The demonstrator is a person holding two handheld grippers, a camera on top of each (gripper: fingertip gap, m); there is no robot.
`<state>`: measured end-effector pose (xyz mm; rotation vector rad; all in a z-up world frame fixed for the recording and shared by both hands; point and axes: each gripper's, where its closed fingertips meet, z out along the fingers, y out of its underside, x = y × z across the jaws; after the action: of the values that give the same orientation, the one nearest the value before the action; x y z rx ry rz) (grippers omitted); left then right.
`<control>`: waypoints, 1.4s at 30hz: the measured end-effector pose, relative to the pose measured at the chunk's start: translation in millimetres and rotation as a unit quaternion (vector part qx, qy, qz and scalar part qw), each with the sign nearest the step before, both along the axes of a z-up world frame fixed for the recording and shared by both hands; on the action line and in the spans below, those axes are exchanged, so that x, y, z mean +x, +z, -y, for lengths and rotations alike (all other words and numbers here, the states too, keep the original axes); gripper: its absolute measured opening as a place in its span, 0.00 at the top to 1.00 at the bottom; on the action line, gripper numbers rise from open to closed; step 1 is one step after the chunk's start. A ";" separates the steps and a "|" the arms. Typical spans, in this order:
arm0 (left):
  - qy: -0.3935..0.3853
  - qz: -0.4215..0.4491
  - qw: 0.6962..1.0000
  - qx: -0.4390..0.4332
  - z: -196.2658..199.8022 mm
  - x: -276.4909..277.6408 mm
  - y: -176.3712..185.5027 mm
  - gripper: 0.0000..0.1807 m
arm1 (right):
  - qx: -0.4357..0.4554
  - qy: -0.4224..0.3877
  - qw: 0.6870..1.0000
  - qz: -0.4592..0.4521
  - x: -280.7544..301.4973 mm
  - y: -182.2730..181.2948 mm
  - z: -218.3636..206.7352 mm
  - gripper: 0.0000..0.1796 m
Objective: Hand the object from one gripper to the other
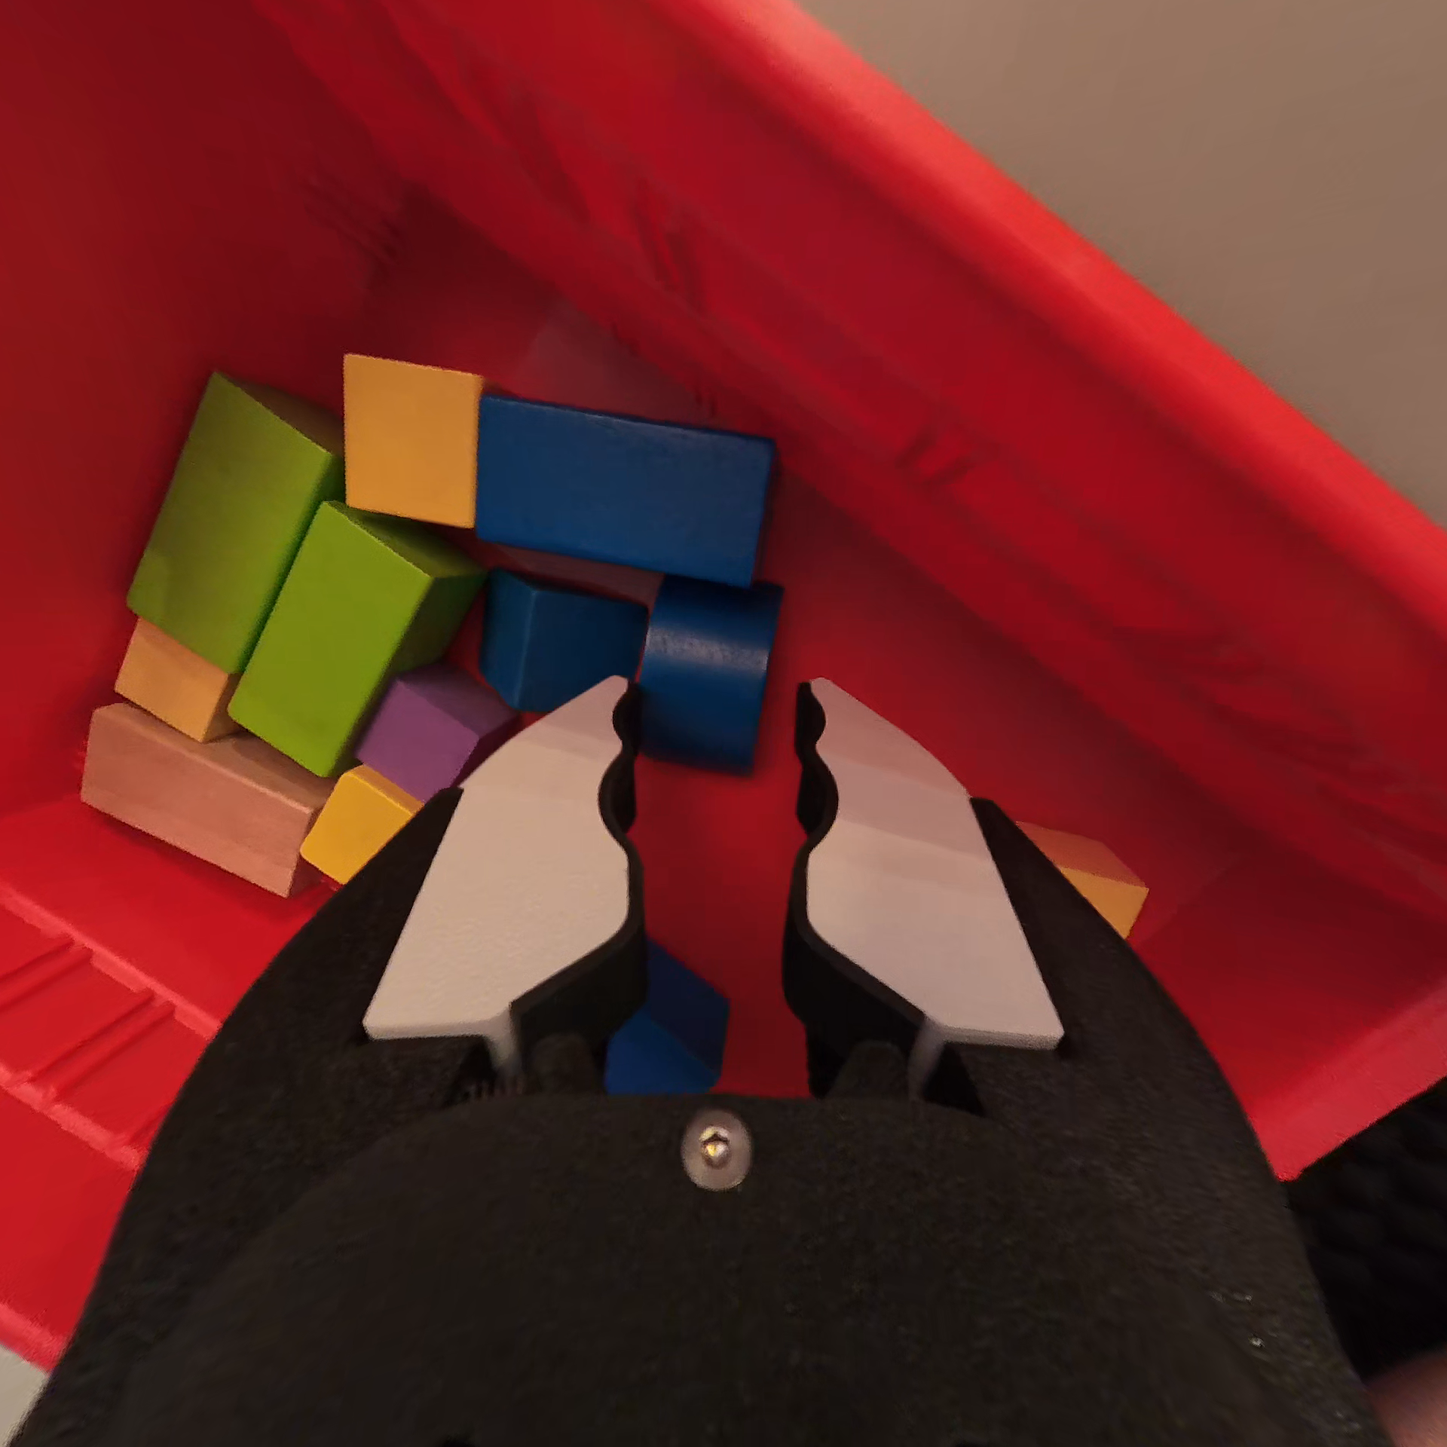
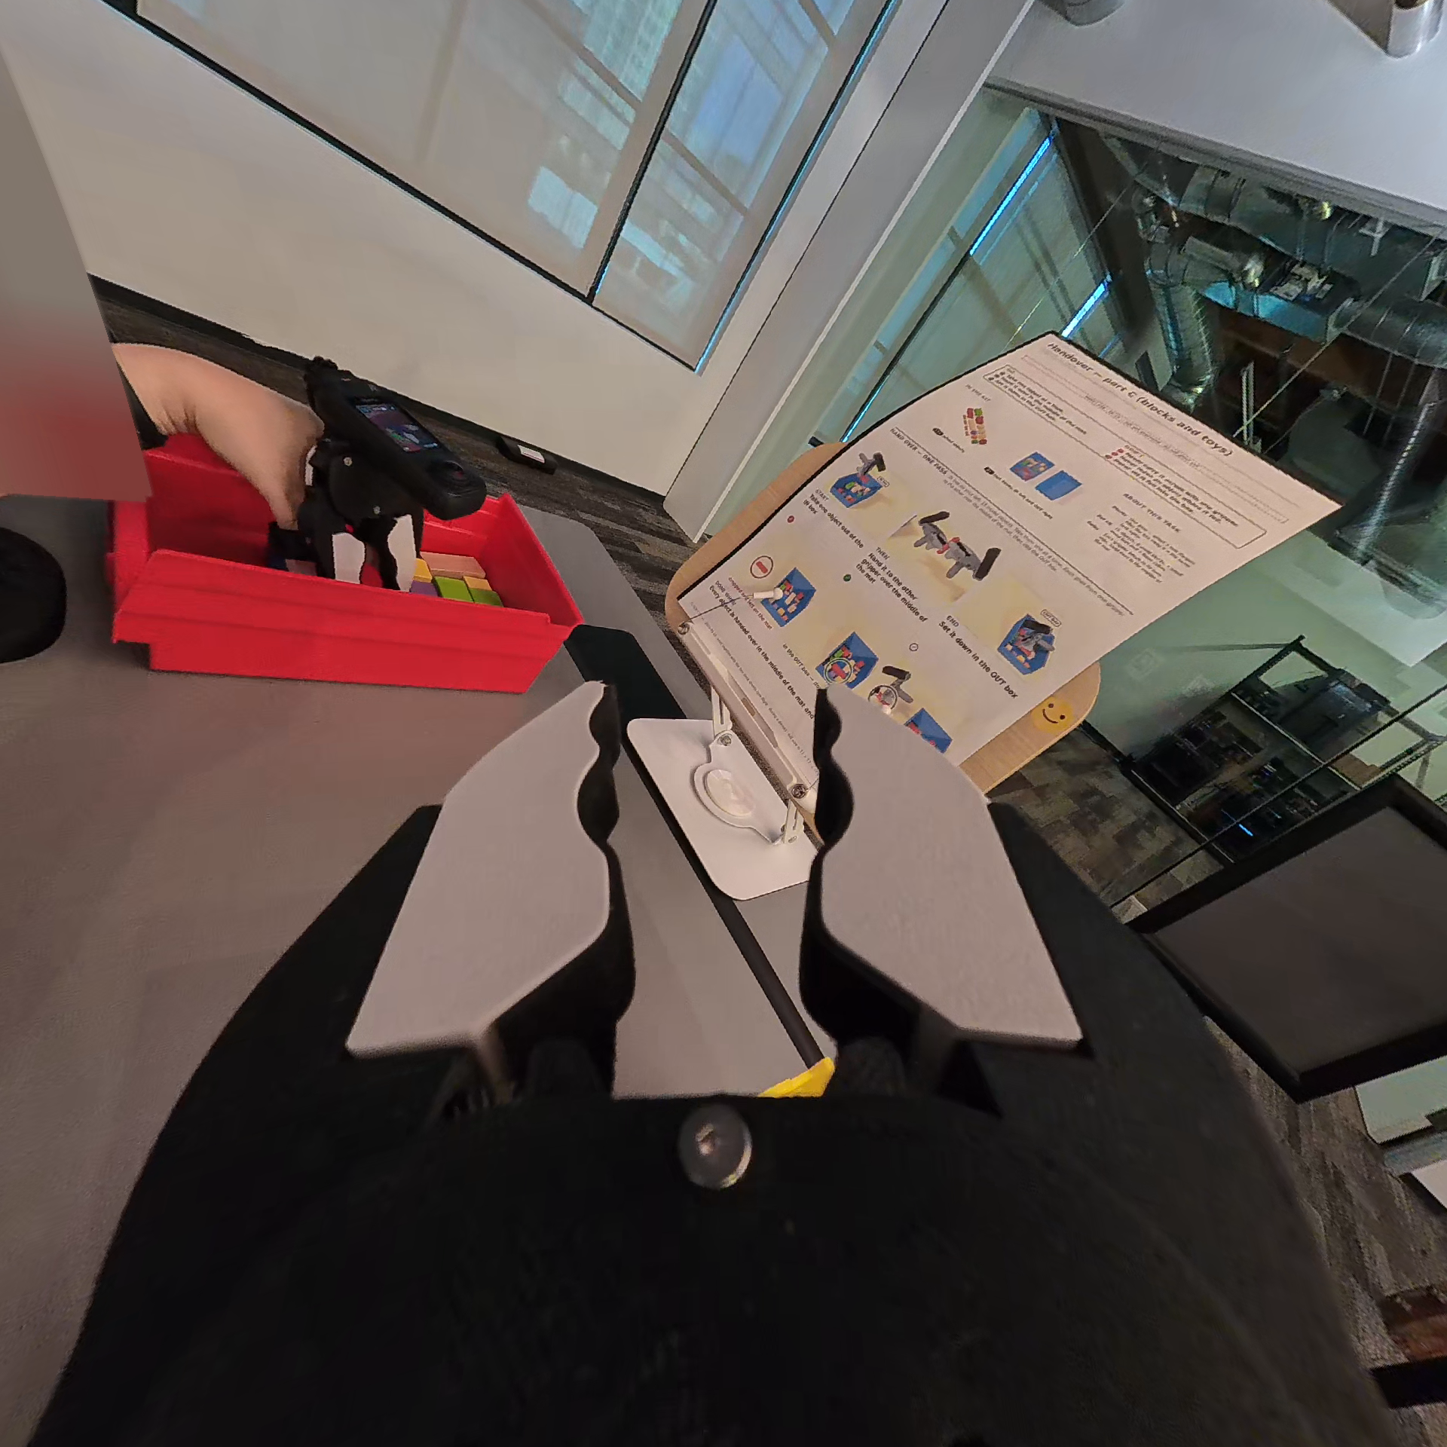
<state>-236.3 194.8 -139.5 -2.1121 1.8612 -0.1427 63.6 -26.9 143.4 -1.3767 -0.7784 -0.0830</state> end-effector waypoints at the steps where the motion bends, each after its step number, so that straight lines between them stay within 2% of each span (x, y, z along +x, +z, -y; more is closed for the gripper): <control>1: 0.000 -0.001 1.000 -0.002 0.2 0.0 -1.2 0.78 | -0.001 0.001 1.000 0.000 -0.2 -0.4 0.0 0.73; 5: 0.014 -0.029 0.999 -0.006 -2.5 -6.6 -10.1 0.72 | -0.006 0.004 1.000 0.006 -1.2 -3.4 0.0 0.73; 9: 0.012 -0.024 1.000 -0.009 -3.2 -4.1 -12.2 0.80 | -0.010 0.004 1.000 0.012 -2.6 -5.9 -0.6 0.73; 14: 0.022 -0.025 0.999 -0.012 -2.0 -12.0 -3.8 0.82 | -0.015 0.002 1.000 0.016 -1.7 -9.0 -2.6 0.73; 18: 0.076 0.019 0.995 0.066 -19.2 -20.6 44.9 0.82 | -0.018 0.000 1.000 0.015 -4.0 -11.0 -7.4 0.73; 21: 0.084 0.129 0.980 0.124 -17.9 0.2 102.7 0.82 | -0.008 0.014 1.000 0.015 -18.7 -12.2 -15.6 0.73; 24: 0.043 0.317 0.942 0.096 16.9 46.8 170.4 0.82 | 0.021 0.044 0.998 0.030 -49.6 -14.0 -24.9 0.72; 27: -0.057 0.501 0.862 -0.054 85.3 90.4 232.9 0.82 | 0.030 0.112 0.993 0.011 -95.3 -19.1 -28.3 0.71; 29: -0.151 0.552 0.814 -0.104 129.5 104.0 256.1 0.82 | -0.007 0.176 0.982 -0.064 -125.0 -20.4 -29.5 0.66; 31: -0.168 0.552 0.809 -0.108 147.4 117.4 258.8 0.82 | -0.035 0.200 0.970 -0.135 -141.0 -18.9 -35.5 0.62; 35: -0.206 0.541 0.805 -0.129 179.3 136.0 256.3 0.82 | -0.080 0.250 0.935 -0.239 -157.5 -12.7 -34.4 0.66; 37: -0.215 0.538 0.803 -0.137 188.1 139.7 256.0 0.82 | -0.109 0.263 0.923 -0.259 -161.3 -15.6 -34.7 0.66; 42: -0.243 0.535 0.795 -0.153 202.4 139.4 257.1 0.82 | -0.114 0.279 0.912 -0.278 -164.8 -14.7 -33.6 0.67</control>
<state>-96.9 -7.6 117.6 -1.1070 1.5639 -1.4868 -101.2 6.7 128.7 -1.2512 -0.6749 0.8403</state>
